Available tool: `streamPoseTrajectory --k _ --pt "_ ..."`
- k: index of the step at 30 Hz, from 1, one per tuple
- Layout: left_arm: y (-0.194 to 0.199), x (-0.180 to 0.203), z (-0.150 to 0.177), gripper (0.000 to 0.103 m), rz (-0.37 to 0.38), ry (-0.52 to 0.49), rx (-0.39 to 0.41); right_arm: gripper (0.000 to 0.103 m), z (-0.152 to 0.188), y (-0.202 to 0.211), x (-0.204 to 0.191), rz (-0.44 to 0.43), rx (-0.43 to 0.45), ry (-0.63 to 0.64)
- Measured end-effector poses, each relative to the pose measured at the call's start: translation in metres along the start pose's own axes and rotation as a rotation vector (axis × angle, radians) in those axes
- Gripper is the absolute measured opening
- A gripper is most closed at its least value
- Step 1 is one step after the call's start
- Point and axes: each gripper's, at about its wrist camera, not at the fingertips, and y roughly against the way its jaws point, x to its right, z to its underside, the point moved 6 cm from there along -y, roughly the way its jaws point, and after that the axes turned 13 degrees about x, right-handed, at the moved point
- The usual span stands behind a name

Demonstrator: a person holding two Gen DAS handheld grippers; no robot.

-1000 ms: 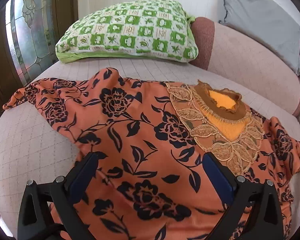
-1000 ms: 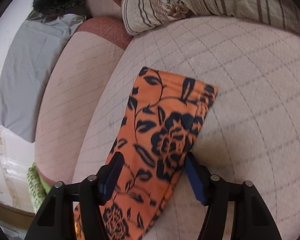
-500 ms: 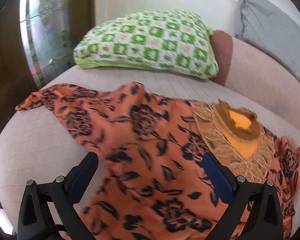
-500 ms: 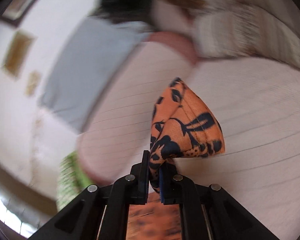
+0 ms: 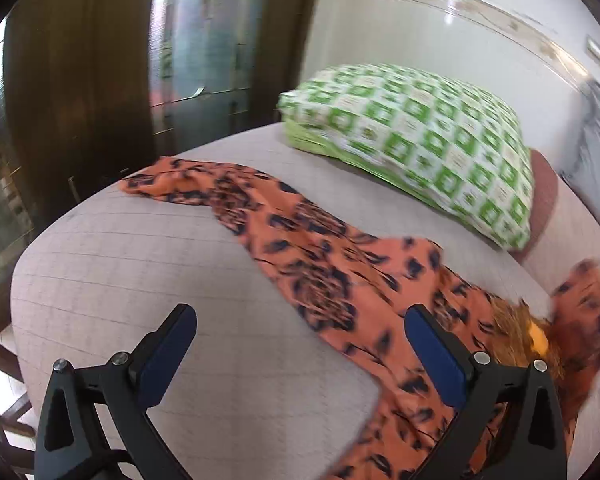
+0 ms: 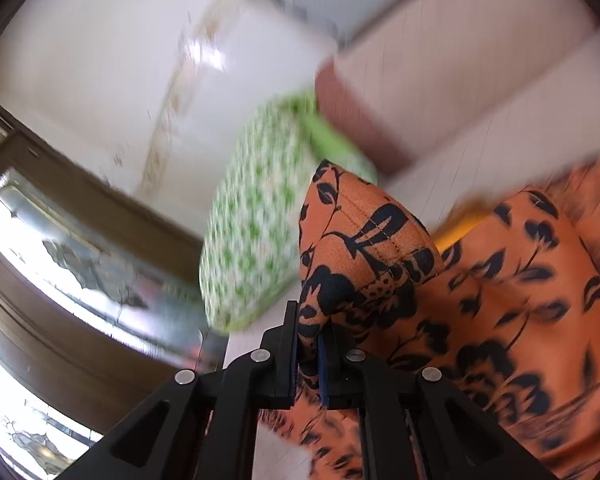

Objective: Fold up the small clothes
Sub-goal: 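Fold the held sleeve across the blouse body and open the right tool, then grasp the other sleeve cuff with the left tool and fold it across the body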

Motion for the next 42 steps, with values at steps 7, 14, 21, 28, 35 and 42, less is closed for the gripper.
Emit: streamPoseTrajectory --k 7,14,21,28,35,42 --pt "-0.02 -0.041 -0.01 0.103 -0.064 0.054 -0.039 0.087 0.106 -0.08 0.022 0.05 -0.293 -0.158" --pt "-0.031 -0.068 -0.008 0.103 -0.123 0.133 -0.093 0.087 0.098 -0.055 0.005 -0.032 -0.241 0.041" --pt "-0.047 -0.101 0.004 0.103 -0.163 0.252 -0.191 0.062 0.091 -0.049 0.085 0.274 -0.338 0.084" --pt "-0.063 -0.15 0.002 0.103 -0.181 0.426 -0.201 0.06 0.083 0.012 0.076 0.195 -0.284 0.236" --pt "-0.093 -0.16 -0.013 0.102 -0.091 0.513 -0.17 0.06 0.095 0.072 0.099 0.16 -0.265 0.267" --pt "-0.128 -0.167 -0.044 0.098 -0.025 0.622 -0.124 0.06 0.108 0.059 0.111 0.118 -0.33 0.231"
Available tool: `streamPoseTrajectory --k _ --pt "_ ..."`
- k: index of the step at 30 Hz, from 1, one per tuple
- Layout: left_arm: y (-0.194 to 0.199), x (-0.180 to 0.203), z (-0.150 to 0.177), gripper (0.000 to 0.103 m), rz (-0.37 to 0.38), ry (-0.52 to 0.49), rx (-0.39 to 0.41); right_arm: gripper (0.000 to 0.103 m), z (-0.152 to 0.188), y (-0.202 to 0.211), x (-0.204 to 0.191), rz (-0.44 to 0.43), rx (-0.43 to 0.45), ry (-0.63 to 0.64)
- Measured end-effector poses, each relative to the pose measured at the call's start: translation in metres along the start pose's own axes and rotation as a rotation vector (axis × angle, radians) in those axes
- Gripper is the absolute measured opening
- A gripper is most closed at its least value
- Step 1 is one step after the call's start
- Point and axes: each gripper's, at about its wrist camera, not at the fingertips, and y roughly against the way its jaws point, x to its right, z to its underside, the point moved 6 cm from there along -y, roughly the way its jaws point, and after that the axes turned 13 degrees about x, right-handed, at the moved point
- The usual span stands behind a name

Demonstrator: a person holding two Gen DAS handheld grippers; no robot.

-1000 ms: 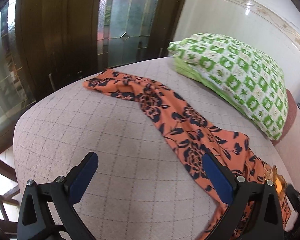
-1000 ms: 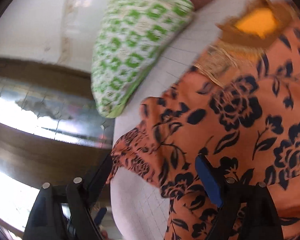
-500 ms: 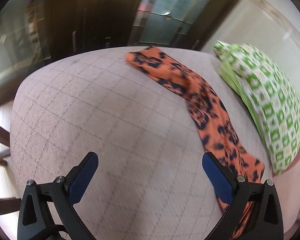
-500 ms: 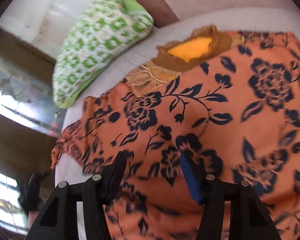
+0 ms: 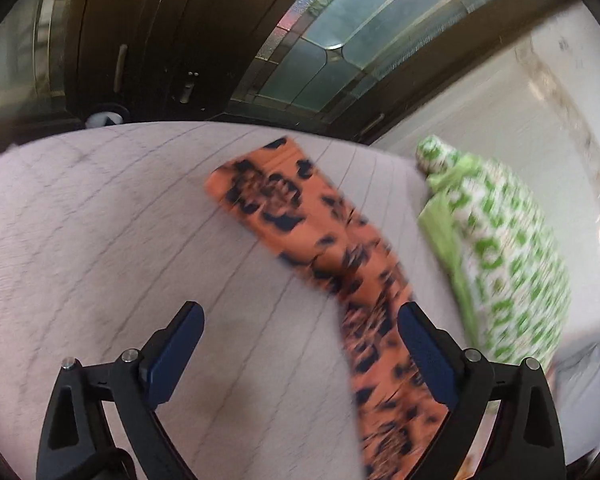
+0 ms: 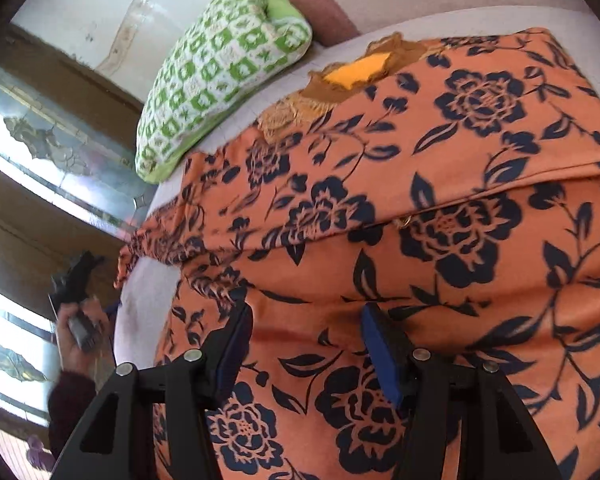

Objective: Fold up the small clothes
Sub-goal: 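Grasp the other sleeve cuff with the left tool and fold it across the body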

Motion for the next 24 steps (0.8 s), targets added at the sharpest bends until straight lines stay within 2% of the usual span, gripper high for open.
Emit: streamPoseTrajectory --k 4,9,11,12,13,15,17,19,21,24 --pt "-0.027 0.005 -0.002 0.097 0.018 0.053 -0.058 0.062 0.0 -0.005 -0.001 -0.02 -0.004 0.026" --pt "-0.036 0.014 -0.004 0.097 0.036 0.083 -0.063 0.062 0.0 -0.006 0.002 -0.053 -0.017 0.019" --pt "-0.039 0.016 -0.002 0.09 0.033 0.1 -0.068 0.062 0.001 -0.006 0.002 -0.059 -0.017 0.026" --pt "-0.04 0.017 -0.001 0.078 0.035 0.102 -0.071 0.062 0.0 -0.006 0.002 -0.061 -0.02 0.032" --pt "-0.043 0.02 0.0 0.061 0.042 0.1 -0.083 0.062 0.0 -0.006 0.001 -0.062 -0.023 0.035" --pt "-0.056 0.023 0.006 0.04 0.049 0.093 -0.116 0.062 0.0 -0.005 0.001 -0.068 -0.029 0.034" --pt "-0.06 0.023 0.006 0.036 0.038 0.076 -0.089 0.063 0.001 -0.005 0.003 -0.075 -0.031 0.022" --pt "-0.062 0.025 0.003 0.022 0.033 0.068 -0.059 0.063 0.001 -0.004 0.003 -0.083 -0.034 0.013" --pt "-0.061 0.03 0.001 0.016 0.034 0.045 -0.031 0.063 0.002 -0.004 0.003 -0.087 -0.036 0.014" --pt "-0.047 0.052 0.0 0.012 0.041 -0.067 0.028 0.062 0.001 -0.004 0.002 -0.082 -0.041 0.02"
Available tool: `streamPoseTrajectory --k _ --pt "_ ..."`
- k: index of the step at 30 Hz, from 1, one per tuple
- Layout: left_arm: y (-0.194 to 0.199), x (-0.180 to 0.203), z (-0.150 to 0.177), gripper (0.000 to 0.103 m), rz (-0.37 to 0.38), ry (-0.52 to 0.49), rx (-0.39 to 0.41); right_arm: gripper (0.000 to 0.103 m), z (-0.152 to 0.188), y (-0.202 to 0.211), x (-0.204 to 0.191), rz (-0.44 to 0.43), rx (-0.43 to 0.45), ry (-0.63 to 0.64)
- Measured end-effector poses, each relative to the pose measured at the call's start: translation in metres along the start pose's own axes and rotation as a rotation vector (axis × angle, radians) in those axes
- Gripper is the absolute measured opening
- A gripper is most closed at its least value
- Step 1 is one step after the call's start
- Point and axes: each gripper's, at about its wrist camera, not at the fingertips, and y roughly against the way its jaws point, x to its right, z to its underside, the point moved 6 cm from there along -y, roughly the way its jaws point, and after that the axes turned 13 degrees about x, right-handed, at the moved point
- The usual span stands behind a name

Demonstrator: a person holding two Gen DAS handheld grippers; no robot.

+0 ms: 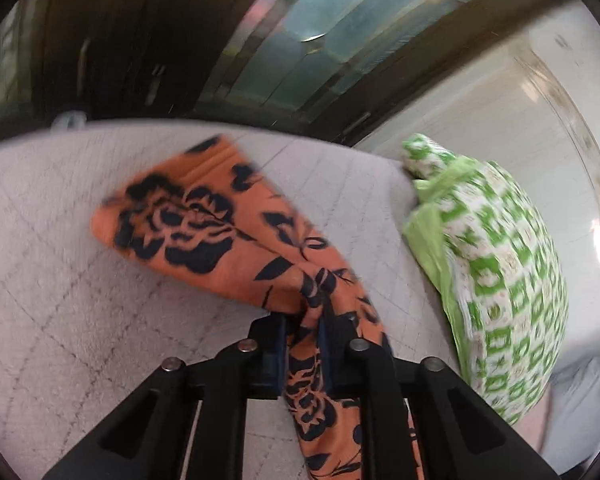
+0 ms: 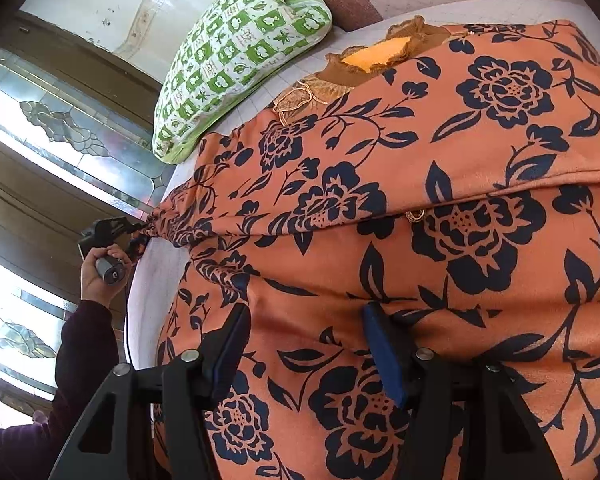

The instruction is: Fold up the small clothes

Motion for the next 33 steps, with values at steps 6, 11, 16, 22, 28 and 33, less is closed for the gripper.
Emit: streamPoseTrajectory --k 6,11,16,22,28,33 --pt "0.06 0.089 0.006 0.011 0.175 -0.215 0.065 0.062 -0.01 0.009 0.0 0.024 0.042 -0.011" --pt "0.138 0.188 0.071 0.011 0.385 -0.476 0.065 0.062 -0.038 0.041 0.017 0.106 0.208 -0.006" --pt "0.209 0.252 0.2 0.012 0.596 -0.728 -0.042 0.062 -0.068 0.076 0.055 0.18 0.348 -0.09" --pt "0.235 0.258 0.388 0.04 0.637 -1.131 -0.348 0.065 -0.092 0.119 0.101 0.264 0.472 -0.228" --pt "0.255 0.236 0.335 0.074 0.648 -0.989 -0.265 0.077 -0.104 0.146 0.12 0.276 0.549 -0.33" --pt "0.211 0.183 0.227 0.083 0.38 -0.772 -0.051 0.077 -0.107 0.131 0.108 0.227 0.494 -0.305"
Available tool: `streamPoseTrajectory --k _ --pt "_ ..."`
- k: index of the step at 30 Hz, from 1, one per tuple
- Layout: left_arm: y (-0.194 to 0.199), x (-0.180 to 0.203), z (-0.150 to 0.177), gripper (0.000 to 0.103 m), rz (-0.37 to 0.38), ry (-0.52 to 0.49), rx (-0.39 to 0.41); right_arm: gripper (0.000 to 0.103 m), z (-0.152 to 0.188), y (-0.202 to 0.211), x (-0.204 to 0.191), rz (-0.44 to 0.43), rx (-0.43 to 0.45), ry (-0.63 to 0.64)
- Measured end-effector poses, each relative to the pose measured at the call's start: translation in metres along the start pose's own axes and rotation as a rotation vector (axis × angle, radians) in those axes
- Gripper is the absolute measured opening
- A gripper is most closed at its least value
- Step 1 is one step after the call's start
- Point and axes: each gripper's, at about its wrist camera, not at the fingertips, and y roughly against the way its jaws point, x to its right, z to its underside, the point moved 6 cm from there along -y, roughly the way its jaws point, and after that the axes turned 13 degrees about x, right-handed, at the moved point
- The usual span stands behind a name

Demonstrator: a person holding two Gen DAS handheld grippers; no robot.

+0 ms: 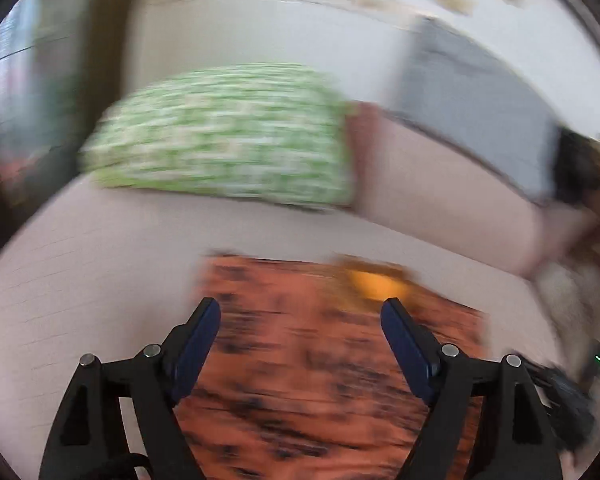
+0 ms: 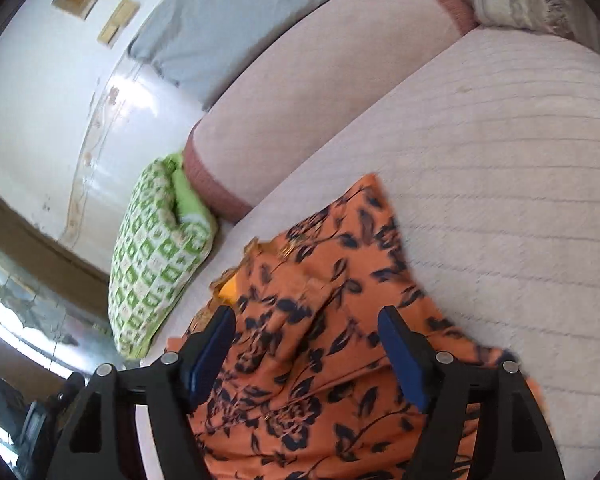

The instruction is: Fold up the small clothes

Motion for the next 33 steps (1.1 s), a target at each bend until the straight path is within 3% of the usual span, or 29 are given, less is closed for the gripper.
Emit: streamPoseTrajectory --k 5,8,12,16,17,20,21,24,27,30,33 --pt "-0.045 -0.078 0.042 0.081 -0.167 0.144 -0.165 0.077 0.014 -0.024 -0.011 -0.028 -0.082 -0.009" --pt "-0.052 -0.088 0.052 0.081 -0.162 0.168 -0.198 0.077 0.005 -0.039 -0.004 0.023 -0.038 0.025" --pt "-0.067 -0.084 0.056 0.081 -0.188 0.063 -0.206 0.077 0.003 -0.071 0.009 0.012 -0.092 -0.048" --pt "-0.077 -0.076 0.068 0.081 -0.149 0.036 -0.251 0.074 0.007 -0.094 0.005 -0.007 -0.108 -0.026" --pt "-0.08 -0.072 0.071 0.081 -0.144 0.024 -0.264 0.065 0.008 -0.097 0.002 -0.007 -0.104 -0.024" --pt "-0.085 -0.064 0.082 0.081 -0.162 -0.009 -0.307 0.017 0.015 -0.105 -0.006 -0.036 -0.147 -0.017" --pt "-0.087 -0.063 0.085 0.081 -0.166 -0.006 -0.319 0.013 0.017 -0.106 -0.008 -0.022 -0.152 -0.009" --pt "-0.086 -0.063 0.088 0.081 -0.173 0.018 -0.33 0.008 0.01 -0.088 -0.026 -0.023 -0.097 0.051" --pt "-0.086 -0.063 0.089 0.082 -0.185 0.035 -0.338 0.008 -0.015 -0.045 -0.051 -0.075 0.041 0.119" --pt "-0.084 -0.058 0.094 0.082 -0.163 0.05 -0.354 0.008 -0.029 -0.004 -0.058 -0.047 0.138 0.218" --pt "-0.082 -0.052 0.098 0.082 -0.181 0.005 -0.364 0.009 -0.016 -0.011 -0.03 0.056 0.028 0.274"
